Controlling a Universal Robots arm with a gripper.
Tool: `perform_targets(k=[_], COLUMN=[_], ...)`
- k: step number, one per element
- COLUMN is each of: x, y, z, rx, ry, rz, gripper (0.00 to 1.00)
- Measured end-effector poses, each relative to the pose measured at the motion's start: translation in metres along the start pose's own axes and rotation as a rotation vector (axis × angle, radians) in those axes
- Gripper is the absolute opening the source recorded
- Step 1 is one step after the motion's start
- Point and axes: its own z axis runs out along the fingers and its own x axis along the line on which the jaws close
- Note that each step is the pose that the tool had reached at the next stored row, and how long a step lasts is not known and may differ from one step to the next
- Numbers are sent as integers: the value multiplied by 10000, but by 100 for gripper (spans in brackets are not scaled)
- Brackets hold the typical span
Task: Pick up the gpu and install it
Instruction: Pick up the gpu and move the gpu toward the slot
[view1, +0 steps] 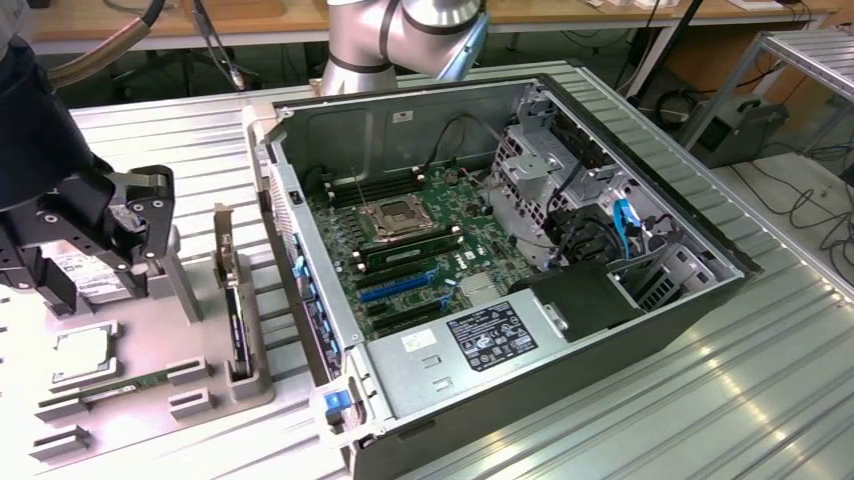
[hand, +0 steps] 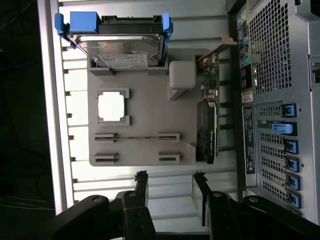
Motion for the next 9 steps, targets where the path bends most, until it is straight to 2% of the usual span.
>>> perform_targets(k=[9], x=[69], y=[-5], z=[4], rx=[1], ry=[0], rz=[0], gripper=[48])
